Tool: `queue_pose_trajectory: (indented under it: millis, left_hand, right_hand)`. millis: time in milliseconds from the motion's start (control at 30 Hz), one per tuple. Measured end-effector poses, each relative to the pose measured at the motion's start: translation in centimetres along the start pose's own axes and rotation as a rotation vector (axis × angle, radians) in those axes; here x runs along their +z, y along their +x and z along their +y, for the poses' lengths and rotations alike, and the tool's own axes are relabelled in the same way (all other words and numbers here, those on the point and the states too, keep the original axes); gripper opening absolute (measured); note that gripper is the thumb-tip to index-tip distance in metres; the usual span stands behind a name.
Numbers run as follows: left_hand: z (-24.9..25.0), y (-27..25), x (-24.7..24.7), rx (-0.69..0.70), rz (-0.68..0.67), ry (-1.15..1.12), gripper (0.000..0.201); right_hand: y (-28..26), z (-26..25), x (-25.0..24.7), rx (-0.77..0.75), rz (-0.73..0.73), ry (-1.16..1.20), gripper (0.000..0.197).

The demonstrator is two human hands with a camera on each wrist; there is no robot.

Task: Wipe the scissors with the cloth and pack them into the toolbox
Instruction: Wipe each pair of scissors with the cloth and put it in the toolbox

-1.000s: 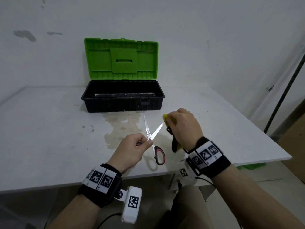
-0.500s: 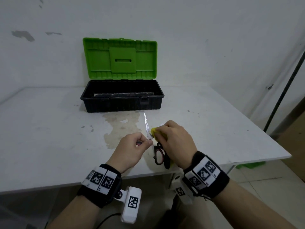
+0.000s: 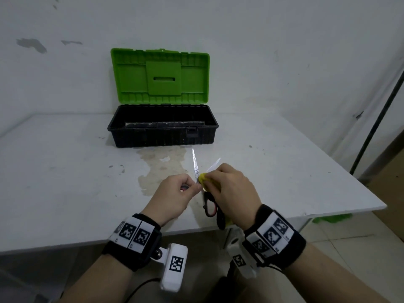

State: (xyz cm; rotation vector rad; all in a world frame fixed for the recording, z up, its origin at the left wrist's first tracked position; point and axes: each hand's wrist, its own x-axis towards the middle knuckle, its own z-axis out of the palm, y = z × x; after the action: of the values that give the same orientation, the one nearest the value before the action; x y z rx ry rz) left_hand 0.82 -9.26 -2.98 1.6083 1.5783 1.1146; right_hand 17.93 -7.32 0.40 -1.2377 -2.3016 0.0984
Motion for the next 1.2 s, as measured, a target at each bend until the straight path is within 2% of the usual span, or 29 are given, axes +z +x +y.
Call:
queue_pose_trajectory:
  millis: [267, 367, 567, 700, 900, 1000, 1200]
  left_hand:
    - [-0.1, -0.2, -0.3, -0.013, 0.01, 0.056, 0.023]
    - [-0.1, -0.3, -0.2, -0.069, -0.02, 0.037, 0.022]
    - [0.7, 0.0, -0.6, -0.182, -0.035, -0.042, 0.01]
    - [1.0, 0.0, -1.1, -0.217, -0.069, -0.254, 0.001]
    - [1.0, 0.1, -1.7, -0.294, -0.101, -0.54, 0.017]
    - [0.9, 0.1, -1.7, -0.31, -0.095, -0.565, 0.017]
    - [0.5, 0.4, -1.4, -0.276, 0.011, -0.43, 0.01]
  right_hand:
    - [2.1, 2.3, 0.1, 0.125, 0.063, 0.017, 0.031]
    - [3.2, 3.8, -0.3, 0.197, 0.068, 0.014, 0.032]
    - [3.3, 3.8, -0.3, 0.198, 0.061, 0.027, 0.03]
    - [3.1, 3.7, -0.3, 0.185, 0.081, 0.036, 0.029]
    - [2.8, 3.4, -0.4, 0.179, 0.069, 0.011, 0.029]
    - [2.6, 3.3, -0.5, 0.184, 0.07, 0.016, 0.03]
    - [2.4, 2.5, -0.6, 0.146, 0.069, 0.05, 0.027]
